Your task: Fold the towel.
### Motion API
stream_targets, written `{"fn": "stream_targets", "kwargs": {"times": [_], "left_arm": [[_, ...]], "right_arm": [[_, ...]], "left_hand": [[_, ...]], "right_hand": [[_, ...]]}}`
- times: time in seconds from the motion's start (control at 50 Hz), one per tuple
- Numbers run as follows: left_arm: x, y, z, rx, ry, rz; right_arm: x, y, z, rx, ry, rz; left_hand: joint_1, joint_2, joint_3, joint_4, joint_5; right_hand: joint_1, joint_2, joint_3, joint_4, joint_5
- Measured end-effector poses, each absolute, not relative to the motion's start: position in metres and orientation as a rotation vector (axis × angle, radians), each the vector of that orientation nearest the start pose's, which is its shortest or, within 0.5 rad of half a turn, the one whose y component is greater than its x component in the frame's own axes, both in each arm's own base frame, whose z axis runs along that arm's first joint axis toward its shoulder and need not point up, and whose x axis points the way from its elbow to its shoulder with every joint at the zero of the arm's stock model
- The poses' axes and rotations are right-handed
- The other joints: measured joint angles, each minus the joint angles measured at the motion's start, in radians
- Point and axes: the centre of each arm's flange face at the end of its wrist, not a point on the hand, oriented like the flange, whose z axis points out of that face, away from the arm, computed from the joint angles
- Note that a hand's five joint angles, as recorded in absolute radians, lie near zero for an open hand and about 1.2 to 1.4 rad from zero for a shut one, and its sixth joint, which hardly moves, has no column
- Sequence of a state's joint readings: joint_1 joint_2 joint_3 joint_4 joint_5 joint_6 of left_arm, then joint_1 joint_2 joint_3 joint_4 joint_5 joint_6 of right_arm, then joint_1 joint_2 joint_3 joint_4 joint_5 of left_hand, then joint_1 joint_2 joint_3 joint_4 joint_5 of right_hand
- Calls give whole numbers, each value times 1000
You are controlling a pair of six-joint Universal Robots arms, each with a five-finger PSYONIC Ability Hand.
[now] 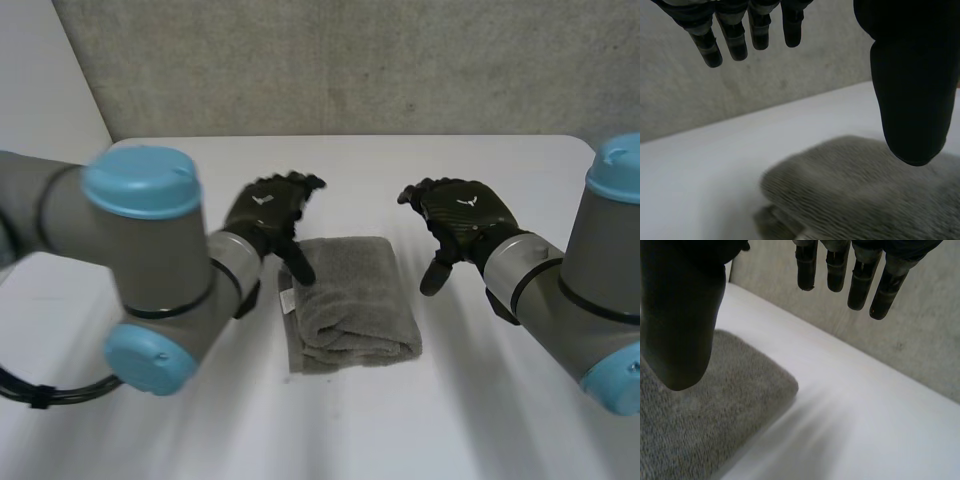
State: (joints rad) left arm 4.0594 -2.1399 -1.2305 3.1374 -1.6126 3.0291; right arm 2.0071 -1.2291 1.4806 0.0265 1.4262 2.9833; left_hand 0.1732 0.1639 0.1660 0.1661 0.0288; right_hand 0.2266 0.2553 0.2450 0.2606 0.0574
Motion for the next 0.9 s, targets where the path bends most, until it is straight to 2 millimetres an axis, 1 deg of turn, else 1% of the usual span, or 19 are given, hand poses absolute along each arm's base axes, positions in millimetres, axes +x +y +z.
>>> {"fn": "stream_targets", "kwargs": {"times": [0.06,0.14,0.18,0.28,0.4,0.46,0.52,0.6,0.62,0.64,0.68,0.72,0.74,0.76,0.78,0.8,0.84,0.86,0.9], "left_arm": [[-357,-247,188,720,2821,-2062],[-358,-248,166,694,2848,-1956],[-355,-247,153,678,2854,-1887],[-346,-242,134,665,2859,-1769],[-335,-233,125,669,2866,-1696],[-333,-231,124,673,2871,-1682],[-332,-229,125,676,2872,-1680],[-333,-229,134,674,2864,-1713],[-334,-229,141,670,2856,-1743],[-334,-229,144,667,2852,-1758],[-335,-230,165,652,2826,-1841],[-335,-231,180,639,2805,-1901],[-334,-231,198,620,2778,-1973],[-334,-232,204,613,2768,-1998],[-331,-233,226,586,2732,-2079],[-328,-233,239,568,2709,-2125],[-318,-236,273,510,2640,-2236],[-314,-236,282,492,2618,-2265],[-296,-239,313,429,2540,-2341]], "right_arm": [[280,-264,212,-810,2181,-1642],[284,-270,197,-837,2189,-1573],[288,-273,186,-856,2195,-1531],[298,-278,161,-891,2210,-1453],[307,-279,133,-930,2228,-1379],[311,-280,126,-957,2229,-1371],[313,-281,129,-977,2216,-1392],[316,-284,155,-985,2157,-1484],[316,-285,174,-980,2115,-1545],[316,-285,182,-977,2098,-1571],[315,-284,216,-960,2028,-1673],[313,-281,235,-945,1989,-1732],[310,-279,254,-926,1955,-1791],[308,-278,262,-914,1941,-1820],[304,-275,281,-887,1912,-1883],[301,-274,289,-871,1900,-1913],[291,-272,312,-810,1883,-2008],[288,-272,318,-789,1883,-2037],[272,-273,336,-701,1903,-2136]], "left_hand": [[0,0,0,0,0],[0,0,0,0,0],[0,0,0,0,0],[0,0,0,0,0],[-4,-1,0,0,0],[-6,-1,0,0,0],[-6,-1,0,0,0],[-6,-1,0,0,-1],[-6,-1,0,0,-1],[-6,-1,0,0,-1],[-6,-1,0,0,-2],[-6,-1,0,0,-2],[-6,-1,0,0,-2],[-6,-1,0,0,-2],[-6,-1,0,0,-2],[-6,-1,0,0,-2],[-6,-1,0,0,-2],[-6,-1,0,0,-2],[-6,-1,0,0,-2]], "right_hand": [[0,0,0,0,0],[0,0,0,0,0],[0,0,0,0,0],[0,0,0,0,0],[-1,0,0,0,0],[-6,0,0,0,0],[-6,0,0,0,0],[-6,0,0,0,0],[-6,0,0,0,0],[-6,0,0,0,0],[-6,0,0,0,0],[-6,0,0,0,0],[-6,0,0,0,0],[-6,0,0,0,0],[-6,0,0,0,0],[-6,0,0,0,0],[-6,0,0,0,0],[-6,0,0,-1,0],[-6,0,0,-3,0]]}}
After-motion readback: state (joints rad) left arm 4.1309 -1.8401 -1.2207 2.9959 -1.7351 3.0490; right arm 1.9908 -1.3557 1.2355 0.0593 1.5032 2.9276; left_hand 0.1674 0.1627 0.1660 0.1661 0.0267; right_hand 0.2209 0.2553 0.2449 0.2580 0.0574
